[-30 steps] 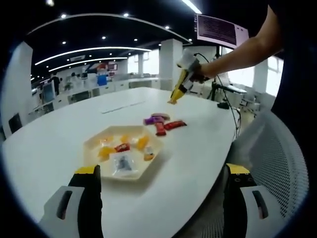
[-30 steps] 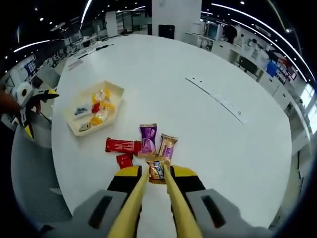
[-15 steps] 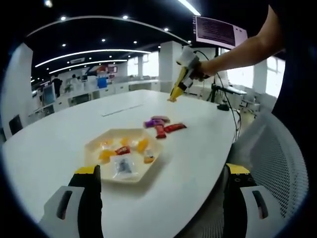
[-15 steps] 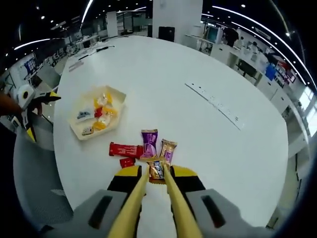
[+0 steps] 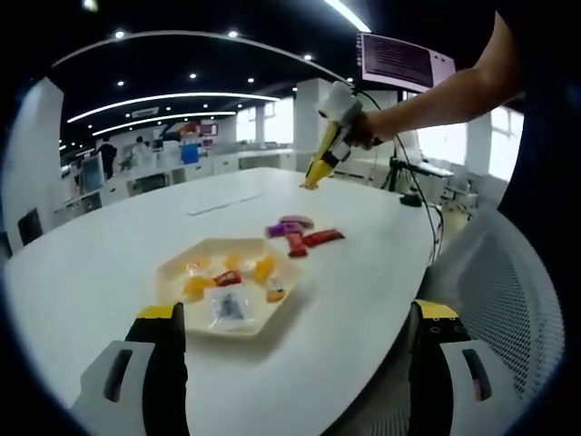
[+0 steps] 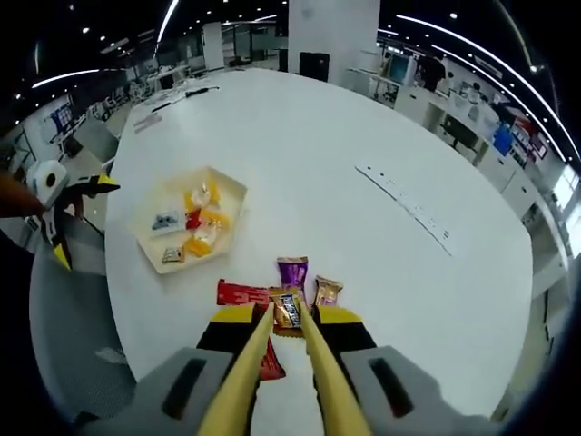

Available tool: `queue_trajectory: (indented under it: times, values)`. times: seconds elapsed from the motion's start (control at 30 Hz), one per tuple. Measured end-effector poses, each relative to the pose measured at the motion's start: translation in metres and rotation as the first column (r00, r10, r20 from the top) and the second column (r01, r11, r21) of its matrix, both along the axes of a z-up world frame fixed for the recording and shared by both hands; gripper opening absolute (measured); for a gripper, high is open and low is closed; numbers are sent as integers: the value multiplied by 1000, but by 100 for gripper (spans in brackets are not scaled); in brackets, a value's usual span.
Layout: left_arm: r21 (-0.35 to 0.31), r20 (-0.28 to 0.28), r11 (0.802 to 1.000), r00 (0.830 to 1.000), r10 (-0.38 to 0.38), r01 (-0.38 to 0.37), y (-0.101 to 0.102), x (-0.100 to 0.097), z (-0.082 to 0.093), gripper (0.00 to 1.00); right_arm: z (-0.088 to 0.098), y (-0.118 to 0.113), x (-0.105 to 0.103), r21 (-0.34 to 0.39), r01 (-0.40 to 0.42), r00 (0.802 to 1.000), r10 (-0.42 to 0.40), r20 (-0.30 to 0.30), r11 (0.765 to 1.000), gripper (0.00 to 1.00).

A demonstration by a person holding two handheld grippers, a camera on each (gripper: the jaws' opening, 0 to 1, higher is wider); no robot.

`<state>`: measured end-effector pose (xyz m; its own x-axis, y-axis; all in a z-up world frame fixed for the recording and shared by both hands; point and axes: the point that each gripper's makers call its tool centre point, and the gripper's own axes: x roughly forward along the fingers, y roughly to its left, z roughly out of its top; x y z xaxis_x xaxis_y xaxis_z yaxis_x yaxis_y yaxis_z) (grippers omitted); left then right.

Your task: Place the target food into the container with the food tongs after gripping and lifting it, then release it inside without dropping or visibly crushing the food.

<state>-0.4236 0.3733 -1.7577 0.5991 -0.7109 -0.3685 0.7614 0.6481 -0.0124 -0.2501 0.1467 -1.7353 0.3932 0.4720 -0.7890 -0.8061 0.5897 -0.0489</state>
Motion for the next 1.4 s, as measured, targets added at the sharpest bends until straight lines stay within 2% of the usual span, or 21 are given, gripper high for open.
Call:
queue_trajectory:
  times: [0.43,0.93,1.2,1.4]
  values:
    - [11,5,1000,1000,6,-6,1,1,-1,99,27,67,1,19,-101,994,100,36,995,21]
    - [21,2,1000,1000,15,-15,3,2,-2,99,36,130,-7,40,-190,981,188,34,981,21]
    - [19,7,1000,1000,19,-19,3,2,0,99,44,171,-18,56,-249,968,247,36,967,21]
    - [25,6,1000,1000,20,-20,3,2,-2,99,45,190,-23,59,-285,958,283,36,957,21]
